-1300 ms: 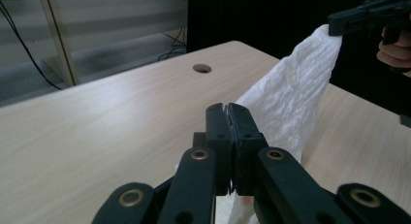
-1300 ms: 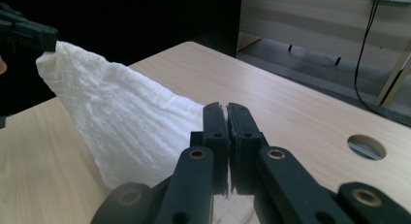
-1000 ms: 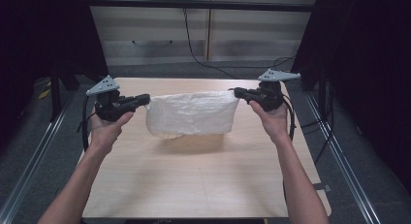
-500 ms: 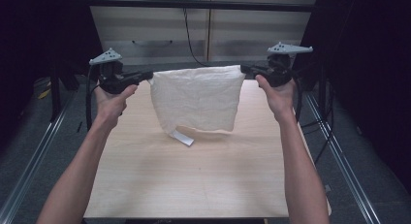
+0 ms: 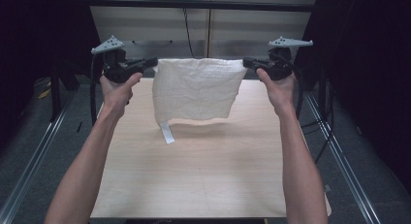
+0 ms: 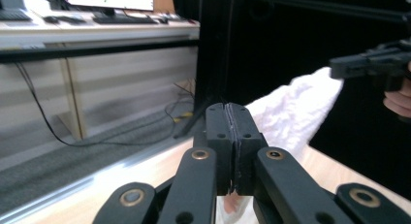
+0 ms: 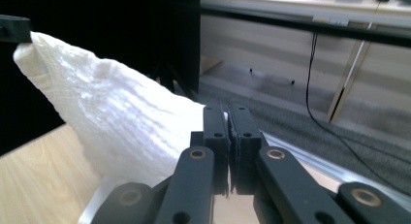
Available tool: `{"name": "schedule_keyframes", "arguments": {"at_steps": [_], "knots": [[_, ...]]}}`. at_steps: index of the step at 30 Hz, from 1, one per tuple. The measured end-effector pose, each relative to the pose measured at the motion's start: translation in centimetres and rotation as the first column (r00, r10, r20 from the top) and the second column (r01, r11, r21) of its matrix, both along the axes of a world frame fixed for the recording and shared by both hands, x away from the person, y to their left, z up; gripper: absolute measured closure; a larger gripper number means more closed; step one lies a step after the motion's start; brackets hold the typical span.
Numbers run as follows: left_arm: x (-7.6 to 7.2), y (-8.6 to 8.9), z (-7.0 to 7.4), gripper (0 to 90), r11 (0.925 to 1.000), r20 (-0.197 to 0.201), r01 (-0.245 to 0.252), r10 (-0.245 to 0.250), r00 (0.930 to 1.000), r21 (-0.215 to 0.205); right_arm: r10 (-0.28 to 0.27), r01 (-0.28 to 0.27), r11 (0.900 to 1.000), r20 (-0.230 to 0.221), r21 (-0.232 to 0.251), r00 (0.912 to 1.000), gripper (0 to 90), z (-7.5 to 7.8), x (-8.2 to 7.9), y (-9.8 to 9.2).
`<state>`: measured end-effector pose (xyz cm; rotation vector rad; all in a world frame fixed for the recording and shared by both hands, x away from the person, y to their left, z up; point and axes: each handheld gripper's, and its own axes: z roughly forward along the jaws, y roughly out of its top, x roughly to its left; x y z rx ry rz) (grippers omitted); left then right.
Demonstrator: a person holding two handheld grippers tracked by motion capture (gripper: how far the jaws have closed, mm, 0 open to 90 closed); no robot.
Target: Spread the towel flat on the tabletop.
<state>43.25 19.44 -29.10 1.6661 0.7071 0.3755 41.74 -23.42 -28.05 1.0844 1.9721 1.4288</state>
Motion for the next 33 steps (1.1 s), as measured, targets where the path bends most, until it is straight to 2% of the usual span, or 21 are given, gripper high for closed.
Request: {"name": "schedule_keyframes", "arguments": {"at_steps": [4, 8, 13, 17, 20, 24, 26, 31, 33], "knots": [[-1.3, 0.1, -2.7, 88.8, 0.9992, -0.034, 0.03, -0.029, 0.999, 0.028, 0.014, -0.014, 1.0, -0.036, -0.002, 0.9993, 87.5, -2.6, -1.0, -0.5], [-3.1, 0.1, -4.8, 88.8, 0.9968, -0.058, 0.054, -0.051, 0.997, 0.059, 0.033, -0.033, 0.999, -0.057, 0.007, 0.9978, 87.5, -5.0, -2.8, -1.0], [-5.6, 0.4, -5.9, 88.8, 0.994, -0.059, 0.081, -0.077, 0.9953, 0.073, 0.072, -0.07, 0.997, -0.064, 0.029, 0.9954, 87.5, -6.8, -5.5, -1.3], [-7.3, 0.8, -6.4, 88.8, 0.9932, -0.063, 0.101, -0.097, 0.9933, 0.059, 0.09, -0.088, 0.995, -0.064, 0.041, 0.9939, 87.5, -7.7, -7.5, -1.4], [-8.5, 1.0, -6.8, 88.7, 0.9912, -0.061, 0.104, -0.099, 0.9933, 0.082, 0.105, -0.103, 0.994, -0.068, 0.03, 0.9921, 87.5, -8.4, -8.8, -1.3], [-10.0, 1.6, -7.3, 88.7, 0.9911, -0.046, 0.107, -0.104, 0.9935, 0.079, 0.122, -0.119, 0.992, -0.085, 0.039, 0.9888, 87.5, -9.7, -10.4, -1.1], [-10.6, 1.8, -7.9, 88.7, 0.9914, -0.062, 0.109, -0.104, 0.9926, 0.074, 0.133, -0.13, 0.99, -0.09, 0.045, 0.987, 87.5, -10.2, -11.2, -1.0], [-12.0, 2.0, -10.1, 88.7, 0.9852, -0.097, 0.129, -0.118, 0.9883, 0.113, 0.144, -0.139, 0.989, -0.114, 0.049, 0.983, 87.4, -11.6, -12.3, -0.9], [-12.9, 2.2, -10.9, 88.6, 0.9819, -0.089, 0.126, -0.114, 0.9894, 0.141, 0.149, -0.144, 0.989, -0.129, 0.044, 0.9804, 87.3, -12.4, -12.8, -0.8]]}}
